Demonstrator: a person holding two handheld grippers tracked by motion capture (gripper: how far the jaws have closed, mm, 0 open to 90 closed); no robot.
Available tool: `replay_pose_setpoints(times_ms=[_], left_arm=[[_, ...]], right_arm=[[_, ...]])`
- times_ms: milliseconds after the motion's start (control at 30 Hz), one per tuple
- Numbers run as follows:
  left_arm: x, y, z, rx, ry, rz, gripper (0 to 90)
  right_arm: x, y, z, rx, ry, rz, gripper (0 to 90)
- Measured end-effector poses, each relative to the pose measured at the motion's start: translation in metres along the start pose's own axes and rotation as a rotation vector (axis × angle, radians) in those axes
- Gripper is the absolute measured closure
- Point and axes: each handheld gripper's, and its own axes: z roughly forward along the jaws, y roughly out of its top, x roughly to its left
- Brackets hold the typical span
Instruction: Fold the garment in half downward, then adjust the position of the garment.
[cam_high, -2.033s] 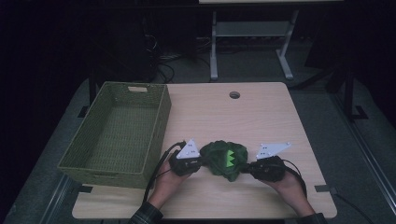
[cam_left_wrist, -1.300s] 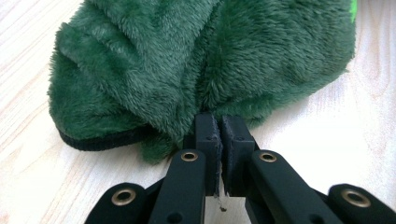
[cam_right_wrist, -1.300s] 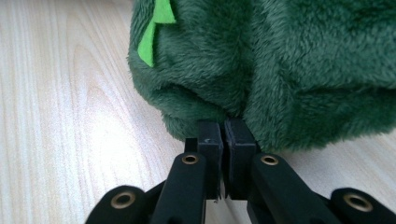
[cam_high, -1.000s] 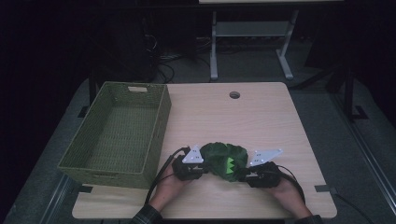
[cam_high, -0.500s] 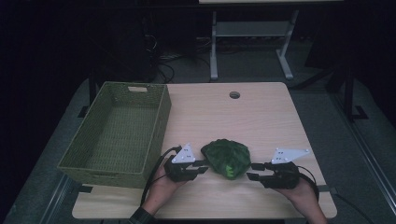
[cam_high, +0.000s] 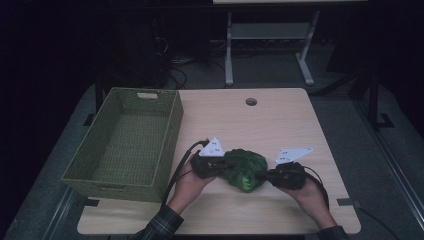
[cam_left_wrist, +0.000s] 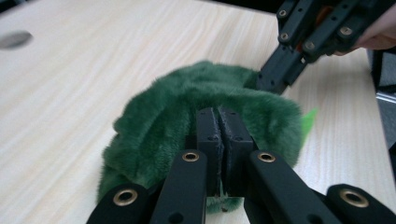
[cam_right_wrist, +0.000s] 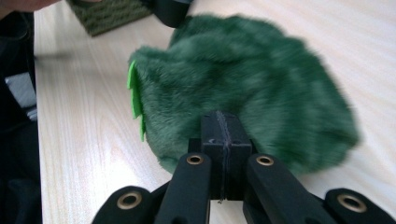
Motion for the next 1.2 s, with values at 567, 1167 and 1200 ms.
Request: replay_pose_setpoints(times_ms=[567,1167,1200], left_arm=[[0.015,-0.041,0.028,0.16,0.009,-0.062,89.8],[-0.002,-0.029,-0.006,0.073,-0.026,-0.086,89.7],[-0.003,-0.029,-0.007,0.076,-0.03,-0.085,89.7]], right_arm=[[0.005,-0.014,0.04,0.165,0.012,-0.017,90.0],[-0.01,0.014,-0.005,-0.035,-0.04,0.006,89.8],[-0.014,0.017,-0.004,-0.029,-0.055,0.011,89.8]])
